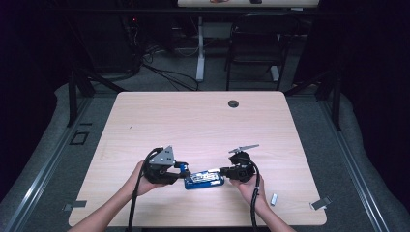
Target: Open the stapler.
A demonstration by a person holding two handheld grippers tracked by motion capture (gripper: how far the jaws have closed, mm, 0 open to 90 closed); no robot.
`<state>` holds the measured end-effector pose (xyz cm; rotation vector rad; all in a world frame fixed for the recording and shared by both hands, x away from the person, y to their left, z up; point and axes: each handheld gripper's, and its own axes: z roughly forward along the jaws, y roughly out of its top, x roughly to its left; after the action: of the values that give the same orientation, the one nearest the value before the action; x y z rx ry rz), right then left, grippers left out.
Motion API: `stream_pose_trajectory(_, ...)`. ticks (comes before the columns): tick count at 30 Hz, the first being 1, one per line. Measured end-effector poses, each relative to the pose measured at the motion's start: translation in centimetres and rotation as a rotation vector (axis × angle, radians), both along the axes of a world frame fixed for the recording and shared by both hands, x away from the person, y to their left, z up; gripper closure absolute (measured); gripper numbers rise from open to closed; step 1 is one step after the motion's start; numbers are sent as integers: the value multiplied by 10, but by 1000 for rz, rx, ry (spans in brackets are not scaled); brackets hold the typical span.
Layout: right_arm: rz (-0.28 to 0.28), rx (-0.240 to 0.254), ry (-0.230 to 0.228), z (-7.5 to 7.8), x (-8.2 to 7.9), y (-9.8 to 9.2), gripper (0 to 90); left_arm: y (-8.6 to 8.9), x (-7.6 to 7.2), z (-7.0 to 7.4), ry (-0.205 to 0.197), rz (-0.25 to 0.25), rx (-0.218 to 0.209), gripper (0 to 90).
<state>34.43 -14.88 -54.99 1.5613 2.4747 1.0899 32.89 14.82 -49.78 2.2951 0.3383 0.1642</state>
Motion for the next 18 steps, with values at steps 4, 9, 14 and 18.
stream_pose_trajectory(4,-2,-4,1,0,0,0,863,16,-2,-7,27,13,1,652)
stream_pose_trajectory(9,-8,-4,2,0,0,1,864,22,-2,-10,42,10,13,652)
stream_pose_trajectory(14,-5,-1,3,0,0,0,864,25,-1,-12,53,10,15,652)
stream_pose_trajectory(18,-6,0,2,0,0,0,863,30,-2,-16,63,6,25,652)
